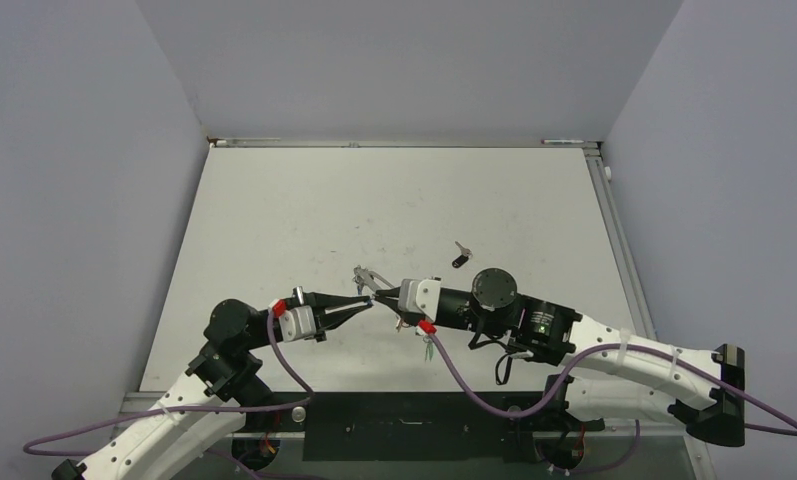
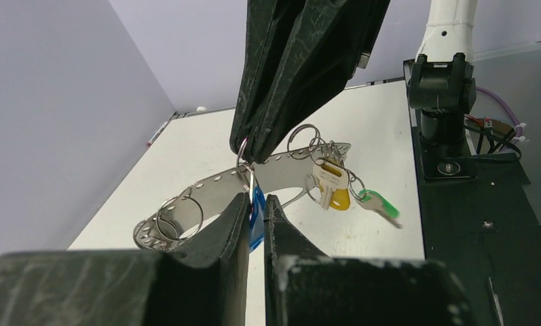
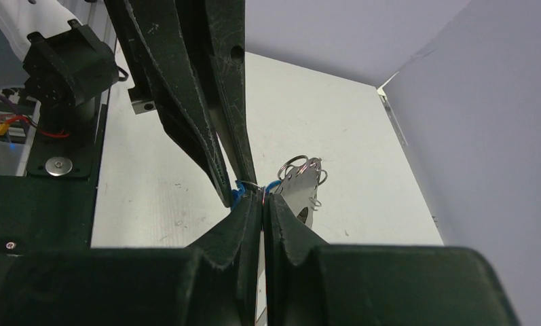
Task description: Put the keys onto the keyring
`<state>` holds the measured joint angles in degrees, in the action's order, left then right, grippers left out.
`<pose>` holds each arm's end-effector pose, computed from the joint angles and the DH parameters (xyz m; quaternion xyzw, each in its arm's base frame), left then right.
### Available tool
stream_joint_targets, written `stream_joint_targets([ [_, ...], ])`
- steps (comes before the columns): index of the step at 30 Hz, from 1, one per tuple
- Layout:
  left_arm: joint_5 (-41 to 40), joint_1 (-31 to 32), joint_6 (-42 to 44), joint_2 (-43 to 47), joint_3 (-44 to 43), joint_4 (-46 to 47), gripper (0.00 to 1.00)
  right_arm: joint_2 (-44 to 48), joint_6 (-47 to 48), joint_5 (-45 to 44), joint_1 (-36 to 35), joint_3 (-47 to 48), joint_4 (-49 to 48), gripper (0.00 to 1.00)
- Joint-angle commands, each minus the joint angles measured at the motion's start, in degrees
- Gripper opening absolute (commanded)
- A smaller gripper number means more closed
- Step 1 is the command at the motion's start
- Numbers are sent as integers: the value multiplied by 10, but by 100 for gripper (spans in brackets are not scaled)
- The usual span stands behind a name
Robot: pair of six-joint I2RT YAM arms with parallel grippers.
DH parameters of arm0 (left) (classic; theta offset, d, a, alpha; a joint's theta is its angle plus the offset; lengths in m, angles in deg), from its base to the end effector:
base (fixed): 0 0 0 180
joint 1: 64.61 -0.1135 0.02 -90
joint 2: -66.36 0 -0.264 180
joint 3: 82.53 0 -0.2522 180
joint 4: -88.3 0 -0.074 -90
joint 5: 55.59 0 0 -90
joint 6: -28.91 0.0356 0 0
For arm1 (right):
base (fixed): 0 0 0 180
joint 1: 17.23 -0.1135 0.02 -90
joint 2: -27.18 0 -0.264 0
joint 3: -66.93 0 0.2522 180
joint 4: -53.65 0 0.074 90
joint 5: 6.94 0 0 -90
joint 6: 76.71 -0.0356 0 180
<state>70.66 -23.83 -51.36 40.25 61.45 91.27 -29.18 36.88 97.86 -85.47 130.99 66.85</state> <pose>0.0858 -0.1018 0.2960 0.4728 0.4320 -0.3858 0.6641 0.0774 0.2185 0.3567 -0.5875 0.4485 0.3415 0.5806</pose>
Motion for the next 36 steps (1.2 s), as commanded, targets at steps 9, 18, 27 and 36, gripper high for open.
stream_joint_targets([
  [9, -49, 0, 0, -13, -33, -3, 0, 52, -34, 23, 1, -6, -113, 5],
  [18, -31, 0, 4, 16, -16, 19, 31, 38, -40, -26, 2, -12, -128, 5],
  [27, -34, 0, 21, 27, -14, 14, 45, 38, -48, -58, 3, -21, -133, 5],
  [36, -201, -1, 88, 70, -12, -23, 46, -29, -83, -143, 17, -50, -163, 5],
])
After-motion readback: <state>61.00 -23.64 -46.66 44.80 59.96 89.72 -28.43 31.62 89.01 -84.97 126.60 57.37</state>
